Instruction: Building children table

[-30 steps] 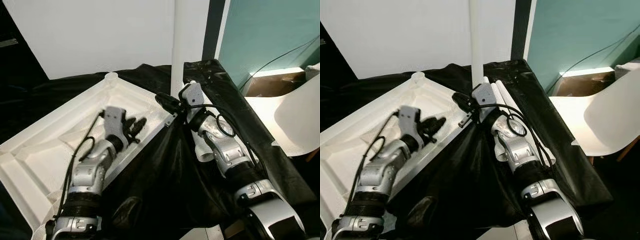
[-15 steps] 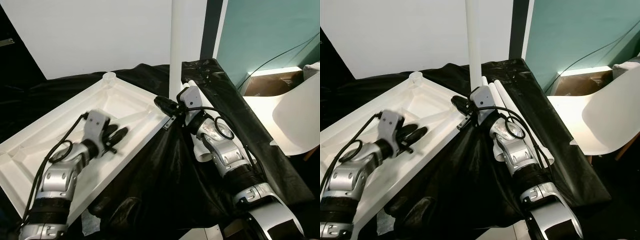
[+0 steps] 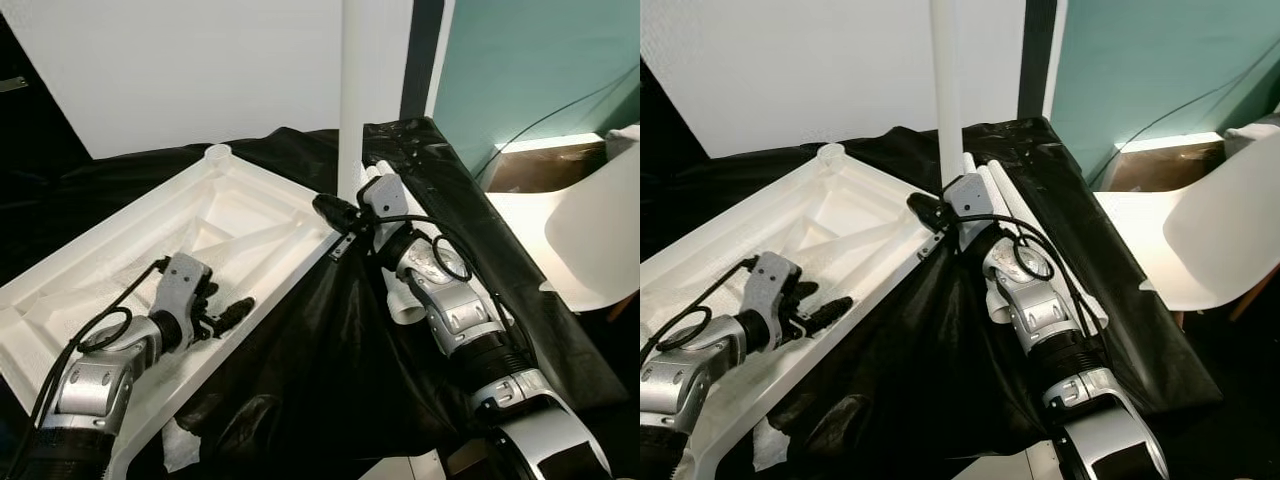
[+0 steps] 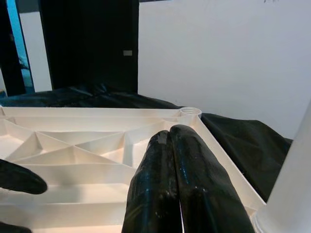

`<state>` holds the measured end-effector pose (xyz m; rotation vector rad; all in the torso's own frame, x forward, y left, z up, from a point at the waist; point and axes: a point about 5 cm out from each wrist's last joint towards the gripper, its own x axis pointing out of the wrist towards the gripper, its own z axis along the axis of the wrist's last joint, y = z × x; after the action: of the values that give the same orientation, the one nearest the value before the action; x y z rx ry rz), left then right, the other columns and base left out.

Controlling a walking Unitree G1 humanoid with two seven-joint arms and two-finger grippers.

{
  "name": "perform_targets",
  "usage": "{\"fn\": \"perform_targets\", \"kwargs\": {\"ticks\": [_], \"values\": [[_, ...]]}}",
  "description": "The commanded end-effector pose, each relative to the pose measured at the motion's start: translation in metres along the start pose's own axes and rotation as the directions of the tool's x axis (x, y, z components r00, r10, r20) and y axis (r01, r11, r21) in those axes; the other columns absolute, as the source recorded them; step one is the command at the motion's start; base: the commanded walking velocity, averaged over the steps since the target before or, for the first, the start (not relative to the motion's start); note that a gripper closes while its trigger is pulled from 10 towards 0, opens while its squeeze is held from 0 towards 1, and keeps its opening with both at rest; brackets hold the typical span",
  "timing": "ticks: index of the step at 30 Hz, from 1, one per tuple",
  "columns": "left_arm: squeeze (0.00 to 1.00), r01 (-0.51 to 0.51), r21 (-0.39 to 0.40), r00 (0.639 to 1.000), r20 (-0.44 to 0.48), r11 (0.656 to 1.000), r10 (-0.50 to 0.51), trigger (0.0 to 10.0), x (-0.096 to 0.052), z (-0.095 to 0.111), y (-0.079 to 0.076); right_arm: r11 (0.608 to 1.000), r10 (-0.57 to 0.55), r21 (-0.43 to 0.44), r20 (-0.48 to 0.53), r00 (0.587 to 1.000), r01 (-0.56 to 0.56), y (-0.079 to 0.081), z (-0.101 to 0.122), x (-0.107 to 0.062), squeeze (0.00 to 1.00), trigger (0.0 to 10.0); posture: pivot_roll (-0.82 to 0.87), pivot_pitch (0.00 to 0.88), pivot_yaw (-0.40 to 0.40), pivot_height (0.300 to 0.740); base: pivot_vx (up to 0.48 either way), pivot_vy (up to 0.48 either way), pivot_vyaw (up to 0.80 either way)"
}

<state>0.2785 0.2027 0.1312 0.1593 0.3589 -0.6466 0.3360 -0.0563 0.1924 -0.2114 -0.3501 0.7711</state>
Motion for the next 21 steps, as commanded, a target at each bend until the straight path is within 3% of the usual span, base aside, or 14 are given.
{"fn": "perform_targets", "kwargs": {"ticks": [1,6,8,10,12,13,14,15,19,21], "values": [[0.00,0.196,-0.004,0.981,-0.008,0.981,-0.196,10.0,0.000,-0.001,-0.011,1.000,0.007,-0.009,-0.004,1.000,-0.007,0.001,0.002,0.001,0.00,10.0,0.05,0.000,0.040,0.740,0.000,0.000,0.00],[0.00,0.105,0.015,0.987,-0.120,0.994,-0.103,10.0,0.012,-0.015,-0.003,1.000,0.009,-0.007,-0.002,1.000,-0.009,0.003,0.003,0.002,0.00,10.0,0.05,0.000,0.042,0.740,0.000,0.000,0.00],[0.00,0.105,0.015,0.987,-0.120,0.994,-0.103,10.0,0.012,-0.015,-0.003,1.000,0.009,-0.007,-0.002,1.000,-0.009,0.003,0.003,0.002,0.00,10.0,0.05,0.000,0.042,0.740,0.000,0.000,0.00],[0.00,0.064,0.026,0.979,-0.195,0.998,-0.058,10.0,0.020,-0.022,-0.001,1.000,0.011,-0.010,0.002,1.000,-0.011,0.003,0.005,0.002,0.00,10.0,0.05,0.000,0.044,0.740,0.000,0.000,0.00],[0.00,0.064,0.026,0.979,-0.195,0.998,-0.058,10.0,0.020,-0.022,-0.001,1.000,0.011,-0.010,0.002,1.000,-0.011,0.003,0.005,0.002,0.00,10.0,0.05,0.000,0.044,0.740,0.000,0.000,0.00],[0.00,0.055,0.017,0.974,-0.222,0.998,-0.050,9.4,0.024,-0.025,-0.004,1.000,0.011,-0.013,0.004,1.000,-0.011,0.003,0.005,0.002,0.00,10.0,0.04,0.000,0.046,0.740,0.000,0.000,0.00],[0.00,0.055,0.017,0.974,-0.222,0.998,-0.050,9.4,0.024,-0.025,-0.004,1.000,0.011,-0.013,0.004,1.000,-0.011,0.003,0.005,0.002,0.00,10.0,0.04,0.000,0.046,0.740,0.000,0.000,0.00],[0.00,0.048,0.007,0.968,-0.247,0.999,-0.045,0.0,0.030,-0.027,-0.008,1.000,0.009,-0.015,0.008,1.000,-0.009,0.003,0.007,0.002,0.00,10.0,0.04,0.000,0.047,0.740,0.000,0.000,0.00],[0.00,-0.023,-0.041,0.967,-0.253,0.999,0.011,0.0,0.055,-0.027,-0.018,1.000,0.005,-0.021,0.018,1.000,-0.004,0.001,0.010,0.003,0.00,10.0,0.04,0.000,0.050,0.740,0.000,0.000,0.00],[0.00,-0.035,-0.047,0.968,-0.250,0.998,0.022,0.0,0.058,-0.027,-0.018,1.000,0.005,-0.021,0.019,1.000,-0.004,0.001,0.010,0.003,0.00,10.0,0.04,0.000,0.050,0.740,0.000,0.000,0.00]]}}
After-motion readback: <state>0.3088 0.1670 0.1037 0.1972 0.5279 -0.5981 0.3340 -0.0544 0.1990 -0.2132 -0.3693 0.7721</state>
